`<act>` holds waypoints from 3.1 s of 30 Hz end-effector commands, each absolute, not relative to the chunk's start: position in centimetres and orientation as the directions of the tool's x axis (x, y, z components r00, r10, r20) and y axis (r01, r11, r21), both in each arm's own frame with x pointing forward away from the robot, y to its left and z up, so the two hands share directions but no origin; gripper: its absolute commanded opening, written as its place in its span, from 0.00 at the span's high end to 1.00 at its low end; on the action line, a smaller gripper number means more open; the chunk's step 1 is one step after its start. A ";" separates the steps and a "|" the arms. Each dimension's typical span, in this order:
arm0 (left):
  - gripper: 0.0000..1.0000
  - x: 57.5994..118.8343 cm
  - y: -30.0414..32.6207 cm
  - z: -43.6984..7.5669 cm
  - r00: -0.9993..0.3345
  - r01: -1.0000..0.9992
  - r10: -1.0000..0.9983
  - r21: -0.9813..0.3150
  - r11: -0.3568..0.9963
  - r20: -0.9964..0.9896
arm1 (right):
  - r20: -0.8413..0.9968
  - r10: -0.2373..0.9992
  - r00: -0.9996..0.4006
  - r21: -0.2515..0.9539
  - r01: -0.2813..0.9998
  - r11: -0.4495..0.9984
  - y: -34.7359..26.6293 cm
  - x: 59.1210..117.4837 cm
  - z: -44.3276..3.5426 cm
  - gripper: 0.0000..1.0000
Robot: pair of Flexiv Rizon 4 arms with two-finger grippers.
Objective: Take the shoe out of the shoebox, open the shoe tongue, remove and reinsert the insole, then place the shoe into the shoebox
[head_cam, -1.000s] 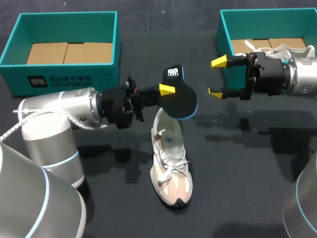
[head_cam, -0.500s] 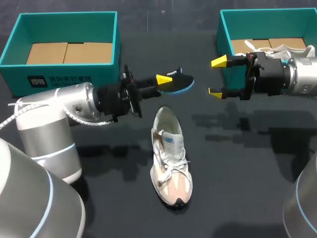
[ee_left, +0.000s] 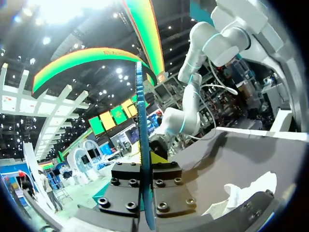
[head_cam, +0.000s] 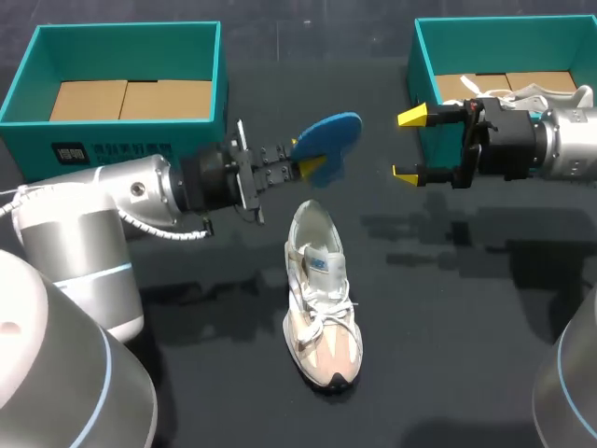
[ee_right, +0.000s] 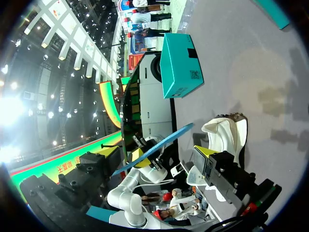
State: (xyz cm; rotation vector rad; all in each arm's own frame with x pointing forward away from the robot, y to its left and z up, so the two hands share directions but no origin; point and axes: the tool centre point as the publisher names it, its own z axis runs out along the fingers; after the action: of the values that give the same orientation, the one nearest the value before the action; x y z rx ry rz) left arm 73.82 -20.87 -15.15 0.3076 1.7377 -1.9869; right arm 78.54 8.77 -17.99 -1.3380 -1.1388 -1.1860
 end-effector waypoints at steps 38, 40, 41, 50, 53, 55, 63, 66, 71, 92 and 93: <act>1.00 75.1 -20.1 -12.1 -0.818 -0.519 -0.128 -0.815 -0.257 0.561 | 0.995 0.042 0.086 -0.082 0.993 -0.084 8.8 78.4 -17.9 0.00; 1.00 75.1 -20.1 -12.1 -0.818 -0.519 -0.128 -0.815 -0.257 0.561 | 0.995 0.042 0.086 -0.082 0.993 -0.084 8.8 78.4 -17.9 0.00; 1.00 75.1 -20.1 -12.1 -0.818 -0.519 -0.128 -0.815 -0.257 0.561 | 0.995 0.042 0.086 -0.082 0.993 -0.084 8.8 78.4 -17.9 0.00; 1.00 75.8 -20.1 -13.5 -0.633 -0.751 0.011 -0.611 -0.251 0.774 | 0.995 0.042 0.086 -0.082 0.993 -0.084 8.8 78.4 -17.9 0.00; 1.00 76.0 -20.1 -13.9 -0.534 -0.827 0.068 -0.504 -0.250 0.843 | 0.995 0.042 0.086 -0.082 0.993 -0.084 8.8 78.4 -17.9 0.00; 1.00 76.2 -20.2 -13.9 -0.482 -0.859 0.092 -0.450 -0.245 0.871 | 0.995 0.042 0.086 -0.082 0.993 -0.084 8.8 78.4 -17.9 0.00; 1.00 75.8 -20.5 -14.6 -0.311 -0.928 0.057 -0.290 -0.235 0.949 | 0.995 0.042 0.086 -0.082 0.993 -0.084 8.8 78.4 -17.9 0.00; 1.00 75.8 -20.7 -15.1 -0.271 -0.940 0.044 -0.254 -0.228 0.962 | 0.995 0.042 0.086 -0.082 0.993 -0.084 8.8 78.4 -17.9 0.00; 1.00 75.9 -20.8 -15.6 -0.185 -0.964 0.022 -0.177 -0.197 0.982 | 0.995 0.042 0.086 -0.082 0.993 -0.084 8.8 78.4 -17.9 0.00; 1.00 76.5 -21.2 -18.4 -0.054 -0.990 0.013 -0.052 -0.134 0.998 | 0.965 0.258 -0.055 0.080 0.993 -0.087 7.9 78.9 -16.2 0.00; 1.00 76.5 -21.2 -18.5 -0.053 -0.990 0.014 -0.050 -0.132 0.999 | 0.957 0.284 -0.067 0.093 0.993 -0.078 7.9 78.9 -16.0 0.00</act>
State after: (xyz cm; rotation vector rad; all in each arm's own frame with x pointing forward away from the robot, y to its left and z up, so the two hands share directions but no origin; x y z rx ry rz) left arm 76.04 -21.08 -18.01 -2.3747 2.1500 -2.5209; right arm 79.13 8.26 -17.24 -1.4004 -1.3745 -1.2335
